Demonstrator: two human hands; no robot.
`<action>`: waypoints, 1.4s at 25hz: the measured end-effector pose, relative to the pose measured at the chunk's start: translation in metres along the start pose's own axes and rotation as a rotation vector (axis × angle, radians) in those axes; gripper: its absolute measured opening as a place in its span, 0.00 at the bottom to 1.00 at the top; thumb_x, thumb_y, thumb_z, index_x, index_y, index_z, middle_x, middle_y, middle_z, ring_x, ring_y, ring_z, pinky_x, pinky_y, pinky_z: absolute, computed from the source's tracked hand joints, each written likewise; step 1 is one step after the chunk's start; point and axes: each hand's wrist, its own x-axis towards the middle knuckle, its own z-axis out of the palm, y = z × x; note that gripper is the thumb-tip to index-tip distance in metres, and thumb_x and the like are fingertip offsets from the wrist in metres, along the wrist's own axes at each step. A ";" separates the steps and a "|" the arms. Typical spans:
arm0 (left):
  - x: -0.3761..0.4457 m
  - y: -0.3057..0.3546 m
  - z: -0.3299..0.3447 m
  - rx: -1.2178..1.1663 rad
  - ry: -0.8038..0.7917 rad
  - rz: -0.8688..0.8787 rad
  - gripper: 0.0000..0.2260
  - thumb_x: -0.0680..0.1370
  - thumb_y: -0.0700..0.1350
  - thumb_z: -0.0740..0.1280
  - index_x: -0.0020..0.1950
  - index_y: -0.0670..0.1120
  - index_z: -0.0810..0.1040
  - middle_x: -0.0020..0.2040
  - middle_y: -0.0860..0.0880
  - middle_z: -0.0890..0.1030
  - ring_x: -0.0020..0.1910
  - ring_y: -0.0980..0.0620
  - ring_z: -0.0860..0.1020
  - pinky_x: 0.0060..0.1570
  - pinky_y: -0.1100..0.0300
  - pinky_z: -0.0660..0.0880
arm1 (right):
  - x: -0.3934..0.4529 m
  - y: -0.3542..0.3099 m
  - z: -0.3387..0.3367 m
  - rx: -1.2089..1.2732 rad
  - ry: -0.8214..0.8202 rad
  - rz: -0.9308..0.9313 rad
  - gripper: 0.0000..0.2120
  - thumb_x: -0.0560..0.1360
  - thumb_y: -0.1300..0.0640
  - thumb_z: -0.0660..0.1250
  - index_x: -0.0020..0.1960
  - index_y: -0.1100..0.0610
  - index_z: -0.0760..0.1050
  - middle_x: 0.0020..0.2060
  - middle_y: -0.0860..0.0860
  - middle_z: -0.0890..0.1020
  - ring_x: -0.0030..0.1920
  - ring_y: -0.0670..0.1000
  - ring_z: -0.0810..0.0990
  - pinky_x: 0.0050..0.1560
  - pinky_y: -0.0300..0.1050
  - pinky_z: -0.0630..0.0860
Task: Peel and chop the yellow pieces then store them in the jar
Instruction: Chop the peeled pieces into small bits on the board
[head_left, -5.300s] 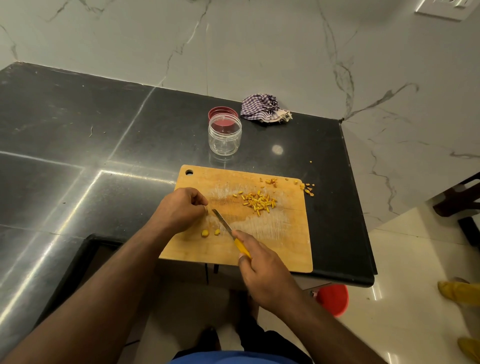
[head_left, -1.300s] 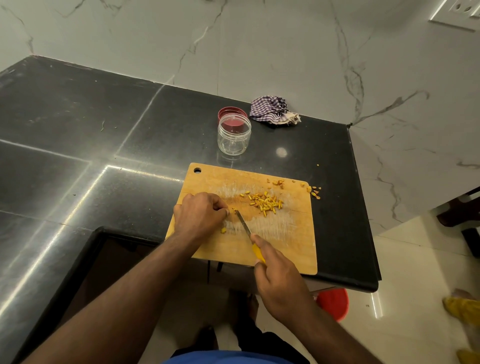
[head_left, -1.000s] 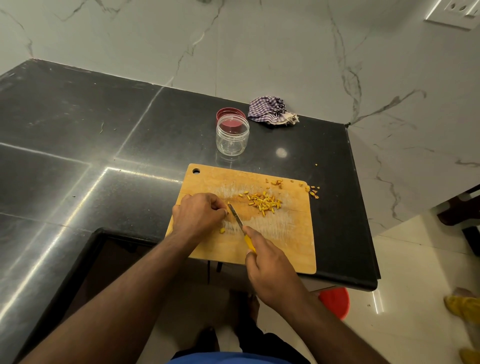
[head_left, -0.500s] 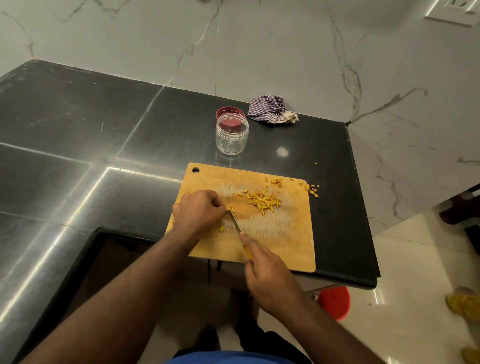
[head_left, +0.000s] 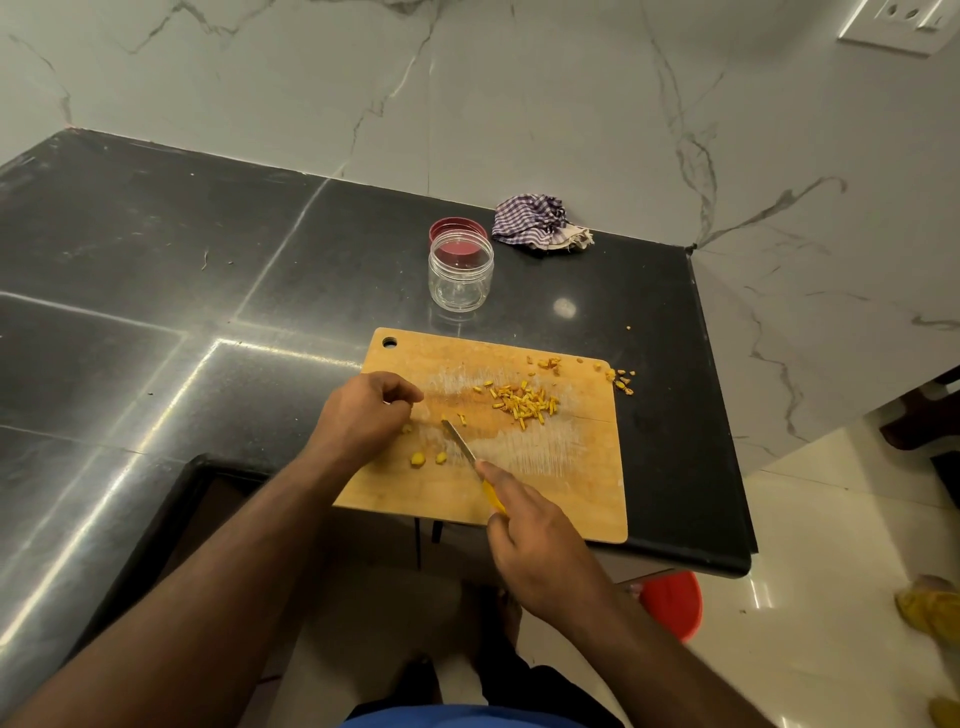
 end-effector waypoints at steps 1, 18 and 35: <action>-0.002 -0.003 -0.002 -0.007 0.003 -0.011 0.11 0.79 0.40 0.65 0.55 0.51 0.83 0.53 0.53 0.81 0.49 0.56 0.77 0.43 0.60 0.74 | 0.001 0.003 -0.001 -0.003 0.010 0.020 0.25 0.83 0.55 0.55 0.79 0.46 0.56 0.73 0.46 0.67 0.70 0.43 0.66 0.69 0.35 0.64; -0.012 -0.011 -0.006 0.185 -0.068 0.036 0.05 0.78 0.46 0.71 0.53 0.52 0.82 0.49 0.54 0.78 0.46 0.58 0.74 0.37 0.67 0.67 | 0.000 0.018 -0.012 0.144 0.102 0.110 0.23 0.81 0.57 0.58 0.75 0.46 0.64 0.68 0.44 0.72 0.64 0.45 0.73 0.63 0.40 0.72; -0.005 -0.005 -0.003 0.107 -0.055 0.056 0.07 0.80 0.44 0.66 0.56 0.51 0.81 0.48 0.53 0.77 0.45 0.57 0.74 0.35 0.68 0.67 | 0.005 0.020 -0.010 0.100 0.076 0.067 0.22 0.82 0.57 0.59 0.75 0.46 0.65 0.70 0.44 0.71 0.67 0.41 0.68 0.66 0.34 0.65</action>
